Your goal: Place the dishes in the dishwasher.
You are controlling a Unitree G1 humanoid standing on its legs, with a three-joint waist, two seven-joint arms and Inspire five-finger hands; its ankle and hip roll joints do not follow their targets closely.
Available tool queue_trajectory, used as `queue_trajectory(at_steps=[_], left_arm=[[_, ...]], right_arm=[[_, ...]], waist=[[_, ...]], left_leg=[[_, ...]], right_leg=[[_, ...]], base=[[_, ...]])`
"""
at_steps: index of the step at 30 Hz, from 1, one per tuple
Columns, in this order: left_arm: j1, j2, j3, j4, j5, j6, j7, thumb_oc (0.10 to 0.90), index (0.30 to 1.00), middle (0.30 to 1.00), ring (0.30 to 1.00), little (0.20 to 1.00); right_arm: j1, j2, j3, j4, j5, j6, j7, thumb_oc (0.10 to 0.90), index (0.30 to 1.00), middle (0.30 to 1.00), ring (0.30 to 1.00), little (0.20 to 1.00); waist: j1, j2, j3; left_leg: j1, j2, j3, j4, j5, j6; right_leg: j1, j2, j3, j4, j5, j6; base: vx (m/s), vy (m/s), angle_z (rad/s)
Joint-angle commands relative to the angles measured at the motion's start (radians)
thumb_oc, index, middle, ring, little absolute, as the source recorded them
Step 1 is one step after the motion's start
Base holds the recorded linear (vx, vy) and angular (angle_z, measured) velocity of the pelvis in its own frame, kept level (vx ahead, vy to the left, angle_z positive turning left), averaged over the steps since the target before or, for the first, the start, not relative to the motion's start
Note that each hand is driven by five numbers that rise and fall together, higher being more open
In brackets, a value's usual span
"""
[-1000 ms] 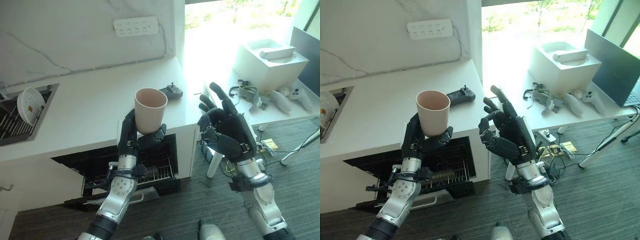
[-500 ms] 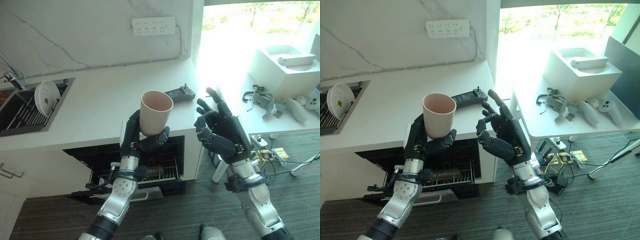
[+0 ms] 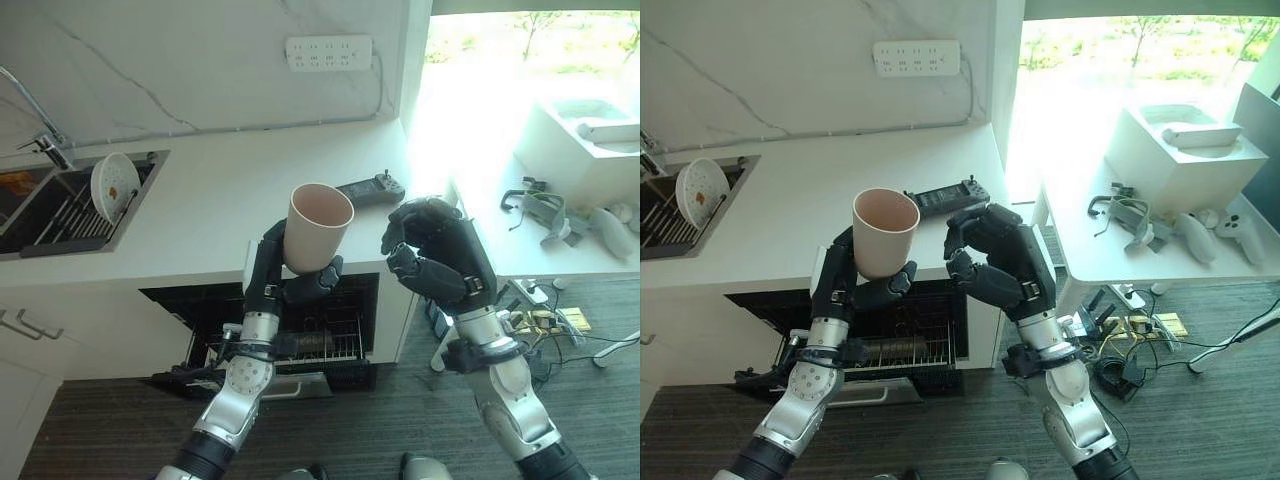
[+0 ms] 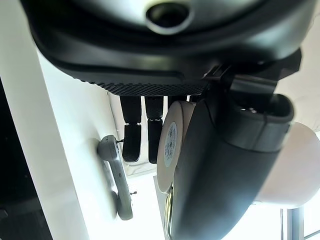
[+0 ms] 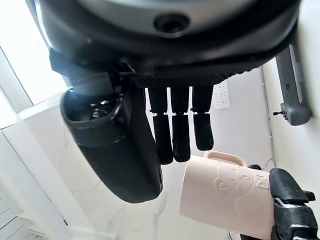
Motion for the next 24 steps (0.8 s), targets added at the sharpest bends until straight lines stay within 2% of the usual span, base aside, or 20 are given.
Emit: queue_trajectory(at_steps=[1, 6, 9, 13, 18, 24], left_arm=[[-0.09, 0.028, -0.011, -0.098, 0.015, -0.083, -0.003, 0.4, 0.3, 0.3, 0.3, 0.3], [-0.081, 0.033, -0.008, -0.111, 0.017, -0.081, -0.003, 0.4, 0.3, 0.3, 0.3, 0.3], [-0.086, 0.035, -0.014, -0.116, 0.035, -0.077, -0.011, 0.4, 0.3, 0.3, 0.3, 0.3], [-0.094, 0.034, -0.027, -0.109, 0.032, -0.07, -0.018, 0.4, 0.3, 0.3, 0.3, 0.3], [-0.112, 0.033, -0.042, -0.089, 0.026, -0.062, -0.032, 0.4, 0.3, 0.3, 0.3, 0.3], [-0.134, 0.025, -0.072, -0.072, 0.012, -0.054, -0.076, 0.4, 0.3, 0.3, 0.3, 0.3]], right_arm=[[-0.098, 0.038, -0.034, -0.096, 0.034, -0.125, -0.015, 0.4, 0.3, 0.3, 0.3, 0.3], [-0.09, 0.044, -0.039, -0.098, 0.052, -0.121, -0.021, 0.4, 0.3, 0.3, 0.3, 0.3], [-0.098, 0.049, -0.039, -0.097, 0.058, -0.161, 0.022, 0.4, 0.3, 0.3, 0.3, 0.3], [-0.137, 0.047, -0.034, -0.115, 0.02, -0.185, 0.005, 0.4, 0.3, 0.3, 0.3, 0.3], [-0.216, 0.035, -0.042, -0.13, 0.009, -0.158, -0.018, 0.4, 0.3, 0.3, 0.3, 0.3], [-0.319, 0.038, -0.034, -0.119, 0.014, -0.087, -0.034, 0.4, 0.3, 0.3, 0.3, 0.3]], waist=[[0.006, -0.021, -0.044], [0.007, -0.019, -0.042], [0.009, -0.018, -0.041], [0.015, -0.017, -0.042], [0.025, -0.02, -0.046], [0.045, -0.022, -0.053]], left_leg=[[-0.008, 0.006, -0.083, 0.082, -0.189, 0.028], [-0.008, 0.006, -0.083, 0.082, -0.188, 0.029], [-0.01, 0.005, -0.085, 0.082, -0.188, 0.029], [-0.011, 0.004, -0.088, 0.082, -0.188, 0.028], [-0.011, 0.003, -0.092, 0.082, -0.189, 0.025], [-0.011, 0.0, -0.103, 0.082, -0.187, 0.023]], right_leg=[[0.068, -0.011, -0.081, 0.014, -0.156, 0.022], [0.068, -0.011, -0.083, 0.014, -0.156, 0.021], [0.067, -0.011, -0.084, 0.014, -0.156, 0.021], [0.068, -0.012, -0.086, 0.014, -0.157, 0.02], [0.071, -0.012, -0.09, 0.014, -0.158, 0.019], [0.077, -0.011, -0.098, 0.014, -0.159, 0.014]], base=[[0.0, 0.0, 0.0], [0.0, 0.0, 0.0], [0.0, 0.0, 0.0], [0.0, 0.0, 0.0], [0.0, -0.004, 0.01], [0.01, -0.013, 0.1]])
